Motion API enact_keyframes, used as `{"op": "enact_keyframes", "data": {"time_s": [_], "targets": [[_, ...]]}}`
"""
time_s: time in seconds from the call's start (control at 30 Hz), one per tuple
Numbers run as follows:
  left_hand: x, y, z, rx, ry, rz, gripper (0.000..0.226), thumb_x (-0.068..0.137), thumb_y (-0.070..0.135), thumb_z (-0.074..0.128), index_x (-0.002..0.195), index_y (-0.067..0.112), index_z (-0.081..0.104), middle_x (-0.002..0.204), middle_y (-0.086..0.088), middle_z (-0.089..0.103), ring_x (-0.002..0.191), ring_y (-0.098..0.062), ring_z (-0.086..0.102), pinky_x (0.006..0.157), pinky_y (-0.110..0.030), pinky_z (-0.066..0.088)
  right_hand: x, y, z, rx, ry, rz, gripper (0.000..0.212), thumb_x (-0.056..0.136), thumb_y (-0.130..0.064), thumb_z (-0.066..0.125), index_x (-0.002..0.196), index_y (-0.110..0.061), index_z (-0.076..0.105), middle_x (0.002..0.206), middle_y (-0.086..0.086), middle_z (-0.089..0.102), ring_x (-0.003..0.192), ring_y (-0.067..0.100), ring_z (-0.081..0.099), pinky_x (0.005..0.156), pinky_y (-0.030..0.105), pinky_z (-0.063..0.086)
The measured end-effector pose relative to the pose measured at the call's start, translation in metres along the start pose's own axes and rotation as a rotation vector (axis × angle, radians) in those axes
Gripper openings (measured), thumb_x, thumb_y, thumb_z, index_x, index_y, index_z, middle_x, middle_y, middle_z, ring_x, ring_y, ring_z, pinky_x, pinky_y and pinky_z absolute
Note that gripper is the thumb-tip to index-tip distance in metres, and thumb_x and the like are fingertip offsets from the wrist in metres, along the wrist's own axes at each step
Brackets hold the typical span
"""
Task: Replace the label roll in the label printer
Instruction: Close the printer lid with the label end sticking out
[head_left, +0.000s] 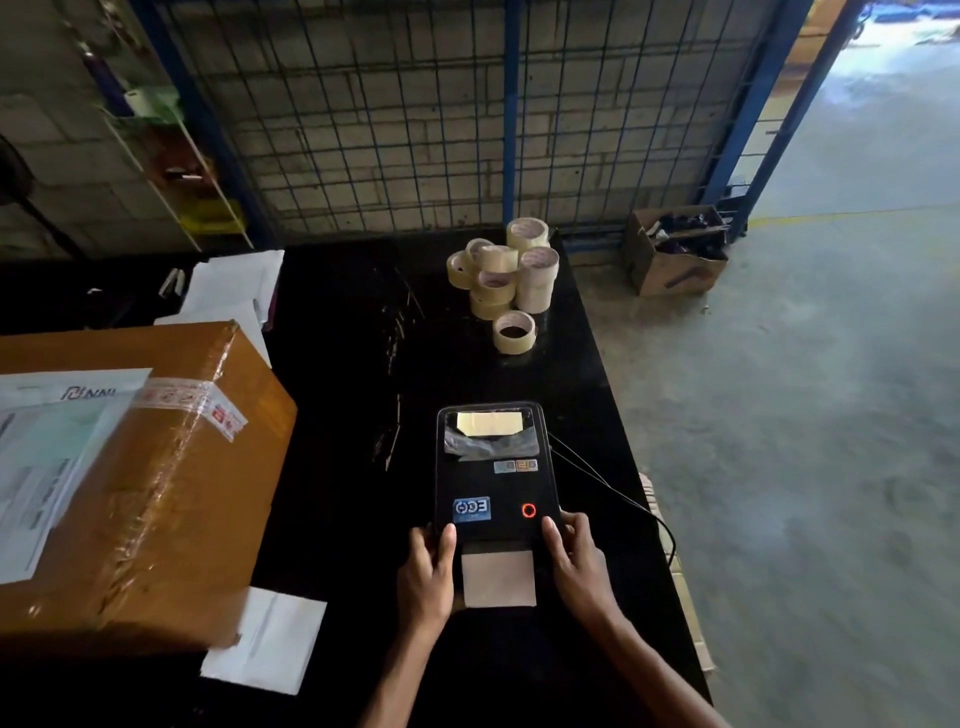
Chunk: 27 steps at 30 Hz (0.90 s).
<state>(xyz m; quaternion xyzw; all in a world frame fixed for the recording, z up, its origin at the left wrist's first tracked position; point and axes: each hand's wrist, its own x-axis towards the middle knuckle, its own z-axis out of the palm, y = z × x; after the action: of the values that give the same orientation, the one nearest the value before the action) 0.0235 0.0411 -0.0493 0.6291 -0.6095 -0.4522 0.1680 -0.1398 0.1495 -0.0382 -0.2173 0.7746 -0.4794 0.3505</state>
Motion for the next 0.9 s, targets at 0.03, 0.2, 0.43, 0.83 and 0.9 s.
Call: {"op": "enact_keyframes", "data": {"time_s": [0.03,0.2,0.43,0.83,0.9], "targets": [[-0.001,-0.002,0.002,-0.024,0.012,-0.007,0.07,0.09,0.059,0.046,0.139,0.009,0.046,0.132,-0.017,0.061,0.117,-0.035,0.061,0.086,-0.027,0.039,-0.001,0.001,0.0,-0.002,-0.001,-0.001,0.032,0.099,-0.039,0.054,0.123,-0.018,0.053,0.123,0.001,0.07,0.108,0.013,0.069,0.095,0.043,0.056],[-0.003,-0.006,0.009,-0.14,0.035,-0.045,0.069,0.086,0.062,0.048,0.138,0.015,0.047,0.131,-0.013,0.061,0.117,-0.033,0.059,0.085,-0.028,0.038,-0.004,0.001,0.001,-0.016,-0.004,-0.015,0.052,0.094,-0.053,0.049,0.136,-0.022,0.047,0.134,0.001,0.065,0.114,0.014,0.067,0.097,0.044,0.057],[-0.005,-0.002,0.002,-0.168,0.028,0.092,0.059,0.092,0.047,0.051,0.141,0.013,0.046,0.133,-0.009,0.061,0.12,-0.019,0.057,0.088,-0.01,0.039,-0.004,0.0,0.006,-0.042,0.004,-0.035,0.058,0.099,-0.045,0.047,0.152,-0.024,0.038,0.14,0.006,0.062,0.124,0.017,0.062,0.104,0.038,0.053],[0.004,-0.009,0.0,-0.234,-0.03,0.159,0.072,0.087,0.057,0.049,0.144,0.012,0.044,0.147,-0.007,0.049,0.132,-0.011,0.041,0.105,-0.023,0.031,-0.003,-0.001,0.003,0.027,-0.026,-0.023,0.058,0.101,-0.041,0.049,0.154,-0.023,0.036,0.148,0.008,0.054,0.134,0.02,0.054,0.109,0.043,0.049],[0.005,-0.01,0.0,-0.239,-0.037,0.164,0.073,0.087,0.057,0.049,0.144,0.012,0.044,0.148,-0.008,0.049,0.133,-0.011,0.041,0.105,-0.023,0.031,-0.002,0.0,0.002,0.034,-0.029,-0.024,0.058,0.1,-0.042,0.049,0.154,-0.024,0.036,0.148,0.007,0.055,0.133,0.019,0.055,0.108,0.042,0.05]]}}
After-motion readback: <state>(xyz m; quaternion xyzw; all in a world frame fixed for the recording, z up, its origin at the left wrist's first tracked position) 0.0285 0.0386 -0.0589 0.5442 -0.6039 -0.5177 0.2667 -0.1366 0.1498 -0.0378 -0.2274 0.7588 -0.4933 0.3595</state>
